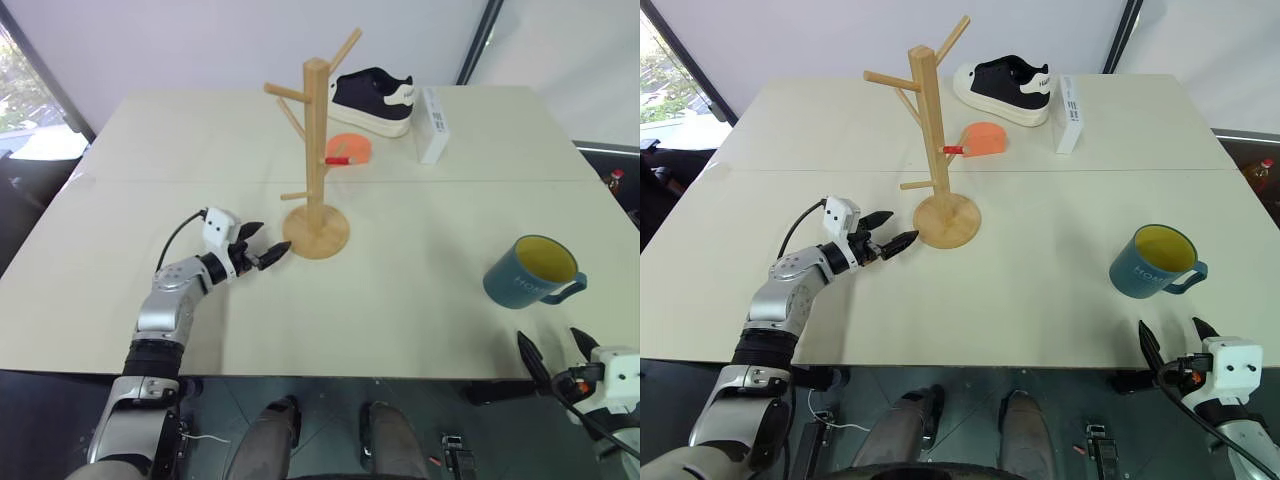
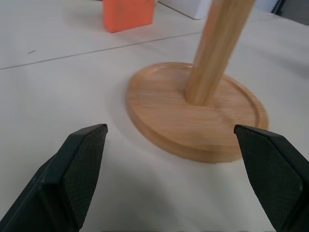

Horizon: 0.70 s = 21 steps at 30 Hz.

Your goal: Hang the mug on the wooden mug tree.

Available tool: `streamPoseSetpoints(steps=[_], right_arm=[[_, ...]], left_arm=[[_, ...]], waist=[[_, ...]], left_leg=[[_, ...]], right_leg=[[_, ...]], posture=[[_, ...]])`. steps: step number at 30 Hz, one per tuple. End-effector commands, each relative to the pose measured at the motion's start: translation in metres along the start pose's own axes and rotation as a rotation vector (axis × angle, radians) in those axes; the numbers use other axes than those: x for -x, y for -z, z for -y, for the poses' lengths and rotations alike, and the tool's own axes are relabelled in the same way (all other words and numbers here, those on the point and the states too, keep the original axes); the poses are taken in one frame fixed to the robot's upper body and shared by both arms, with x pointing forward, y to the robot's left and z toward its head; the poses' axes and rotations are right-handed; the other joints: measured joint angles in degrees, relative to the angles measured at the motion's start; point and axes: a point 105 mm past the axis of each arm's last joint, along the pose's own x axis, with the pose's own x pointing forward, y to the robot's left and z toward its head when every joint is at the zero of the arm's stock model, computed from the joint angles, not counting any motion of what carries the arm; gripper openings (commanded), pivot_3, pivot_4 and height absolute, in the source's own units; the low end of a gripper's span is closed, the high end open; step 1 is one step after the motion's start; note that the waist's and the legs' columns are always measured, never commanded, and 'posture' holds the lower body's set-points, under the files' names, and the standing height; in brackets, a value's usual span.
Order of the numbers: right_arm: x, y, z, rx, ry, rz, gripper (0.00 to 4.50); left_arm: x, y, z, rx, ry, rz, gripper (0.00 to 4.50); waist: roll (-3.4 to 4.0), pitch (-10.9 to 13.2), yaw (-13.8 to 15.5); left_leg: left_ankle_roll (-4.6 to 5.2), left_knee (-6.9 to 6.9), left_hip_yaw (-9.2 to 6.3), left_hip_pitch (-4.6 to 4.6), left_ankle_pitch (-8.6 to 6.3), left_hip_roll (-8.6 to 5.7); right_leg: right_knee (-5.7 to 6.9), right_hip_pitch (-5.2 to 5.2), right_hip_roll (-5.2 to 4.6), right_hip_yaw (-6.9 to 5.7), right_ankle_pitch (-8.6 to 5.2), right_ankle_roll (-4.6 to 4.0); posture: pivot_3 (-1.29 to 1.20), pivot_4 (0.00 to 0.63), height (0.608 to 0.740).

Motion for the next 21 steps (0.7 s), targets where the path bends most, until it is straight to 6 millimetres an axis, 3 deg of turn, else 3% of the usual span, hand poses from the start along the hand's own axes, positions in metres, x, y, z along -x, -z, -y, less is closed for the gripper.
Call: streamPoseSetpoints(steps=[1,7,11,15,21], right_arm=[[0.009,-0.006,0.015,0.012,0.074,0.024,4.45],[0.007,-0.010,0.015,0.027,0.104,0.032,4.45],[-0.003,-0.018,0.024,0.038,0.171,0.060,4.45],[-0.015,-0.023,0.041,0.033,0.236,0.074,4.45],[-0.032,-0.028,0.046,0.031,0.234,0.088,4.45]], left_arm=[[-0.004,-0.018,0.042,-0.031,0.218,0.061,4.50],[-0.003,-0.021,0.109,-0.063,0.557,0.038,4.50],[-0.007,-0.030,0.137,-0.097,0.681,0.047,4.50],[-0.012,-0.036,0.153,-0.143,0.748,0.054,4.50],[-0.013,-0.038,0.154,-0.155,0.747,0.062,4.50]], waist=[[0.01,0.00,0.00],[0.26,-0.15,-0.02],[0.38,-0.22,-0.17],[0.38,-0.23,-0.05],[0.39,-0.23,0.00]], left_leg=[[0.00,0.00,0.01,0.00,0.00,0.00],[-0.13,0.05,0.14,0.01,-0.08,0.05],[-0.13,0.07,0.35,0.03,-0.08,0.09],[-0.12,0.16,0.45,0.03,-0.08,0.10],[0.15,0.17,0.49,0.03,-0.04,0.10]], right_leg=[[0.00,0.00,0.00,0.01,0.00,-0.01],[-0.01,0.00,0.00,0.11,0.03,-0.09],[-0.01,0.00,-0.01,0.25,0.02,-0.10],[-0.01,0.00,-0.01,0.29,0.05,-0.14],[-0.02,-0.01,0.00,0.31,0.06,-0.14]], posture=[[0.00,0.150,0.740],[0.00,0.150,0.740],[0.00,0.150,0.740],[0.00,0.150,0.740],[0.00,0.150,0.740]])
